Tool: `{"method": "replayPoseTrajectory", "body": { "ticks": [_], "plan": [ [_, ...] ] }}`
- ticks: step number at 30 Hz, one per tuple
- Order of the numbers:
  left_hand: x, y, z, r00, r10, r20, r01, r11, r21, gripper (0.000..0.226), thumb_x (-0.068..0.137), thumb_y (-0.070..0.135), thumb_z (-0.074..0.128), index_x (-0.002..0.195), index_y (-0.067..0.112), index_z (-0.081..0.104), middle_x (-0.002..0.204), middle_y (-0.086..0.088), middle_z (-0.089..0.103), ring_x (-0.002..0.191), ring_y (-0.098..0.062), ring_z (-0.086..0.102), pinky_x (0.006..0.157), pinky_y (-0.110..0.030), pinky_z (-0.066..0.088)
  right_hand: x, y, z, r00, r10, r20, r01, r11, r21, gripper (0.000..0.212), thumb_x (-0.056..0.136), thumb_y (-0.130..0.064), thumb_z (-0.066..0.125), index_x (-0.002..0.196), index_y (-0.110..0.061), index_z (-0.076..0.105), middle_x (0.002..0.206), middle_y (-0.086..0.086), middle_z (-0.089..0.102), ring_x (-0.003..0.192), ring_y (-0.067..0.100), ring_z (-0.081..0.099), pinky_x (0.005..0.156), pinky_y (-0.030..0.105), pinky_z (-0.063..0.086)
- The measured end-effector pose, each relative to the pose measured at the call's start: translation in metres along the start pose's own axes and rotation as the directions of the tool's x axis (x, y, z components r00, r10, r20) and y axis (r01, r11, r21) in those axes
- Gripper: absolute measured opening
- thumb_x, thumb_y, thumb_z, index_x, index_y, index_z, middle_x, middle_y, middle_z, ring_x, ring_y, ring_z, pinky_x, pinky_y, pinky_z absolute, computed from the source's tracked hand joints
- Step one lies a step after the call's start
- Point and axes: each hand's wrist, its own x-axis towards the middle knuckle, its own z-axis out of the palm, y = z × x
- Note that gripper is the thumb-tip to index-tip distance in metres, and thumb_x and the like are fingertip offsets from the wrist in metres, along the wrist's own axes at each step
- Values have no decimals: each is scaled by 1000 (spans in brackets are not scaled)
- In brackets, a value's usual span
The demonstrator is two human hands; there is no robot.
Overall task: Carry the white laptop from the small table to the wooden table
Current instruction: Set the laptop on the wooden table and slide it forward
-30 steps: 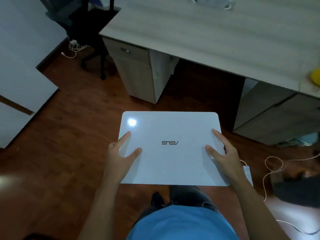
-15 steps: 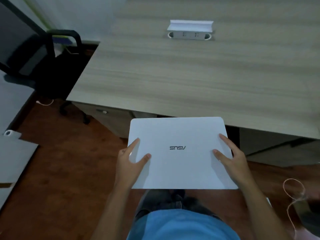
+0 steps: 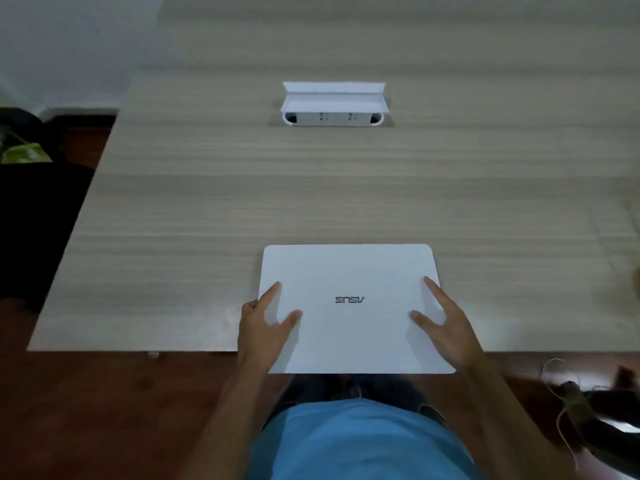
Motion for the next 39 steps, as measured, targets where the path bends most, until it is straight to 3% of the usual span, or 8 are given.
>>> {"method": "replayPoseTrajectory", "body": {
  "ticks": [3, 10, 15, 18, 21, 27, 32, 39],
  "plan": [
    [31, 13, -1, 1000, -26, 16, 26, 1000, -3, 66, 78, 39, 78, 138, 43, 49, 132, -1, 46, 118, -12, 47, 94, -25, 36, 22, -13, 5, 1000, 23, -10, -23, 1000, -4, 70, 91, -30, 69, 152, -38, 35, 156, -1, 40, 142, 18, 37, 105, 24, 28],
    [80, 44, 12, 999, -43, 0, 43, 999, 11, 67, 78, 38, 79, 138, 40, 50, 138, -5, 47, 125, -18, 46, 96, -24, 37, 82, -43, -5, 998, 66, -17, -65, 997, 44, 67, 92, -23, 67, 151, -37, 38, 137, -3, 40, 138, 19, 39, 103, 24, 28],
    [117, 62, 19, 999, -45, -25, 46, 996, 70, 69, 76, 41, 79, 139, 38, 50, 140, -7, 48, 128, -22, 47, 102, -29, 38, 117, -59, -7, 997, 76, -34, -76, 997, -10, 65, 93, -28, 64, 151, -40, 37, 151, 6, 37, 141, 24, 33, 110, 33, 30],
    [129, 71, 23, 998, -46, -52, 51, 992, 112, 69, 78, 40, 77, 141, 35, 48, 136, -10, 49, 126, -25, 48, 104, -36, 41, 126, -63, -2, 996, 82, -18, -84, 993, -85, 63, 97, -32, 57, 153, -40, 31, 163, 5, 22, 148, 29, 17, 119, 46, 23],
    [129, 70, 28, 996, -31, -85, 43, 989, 143, 66, 81, 41, 74, 141, 35, 47, 141, -11, 47, 131, -29, 44, 107, -46, 41, 124, -65, 3, 994, 109, -7, -109, 990, -87, 63, 98, -34, 54, 154, -41, 28, 167, 1, 12, 150, 29, 6, 120, 51, 19],
    [113, 62, 41, 993, -14, -119, 37, 980, 198, 63, 88, 41, 65, 146, 30, 41, 156, -16, 29, 144, -33, 28, 114, -48, 30, 118, -62, 7, 992, 129, -3, -128, 984, -128, 68, 96, -37, 55, 155, -43, 21, 168, 1, 4, 151, 32, 1, 121, 53, 16],
    [109, 62, 44, 994, -18, -110, 40, 979, 201, 63, 91, 40, 61, 148, 28, 37, 160, -17, 21, 147, -33, 19, 116, -48, 26, 108, -63, 11, 994, 109, -15, -110, 975, -195, 72, 96, -36, 55, 157, -40, 17, 168, 5, 2, 150, 31, 0, 119, 47, 15],
    [106, 61, 42, 997, -23, -77, 39, 975, 217, 61, 95, 39, 55, 150, 29, 32, 161, -17, 15, 148, -33, 13, 117, -48, 23, 99, -61, 11, 995, 90, -31, -94, 980, -175, 68, 96, -33, 56, 156, -35, 25, 167, 4, 10, 151, 30, 4, 119, 49, 18]
  ]
}}
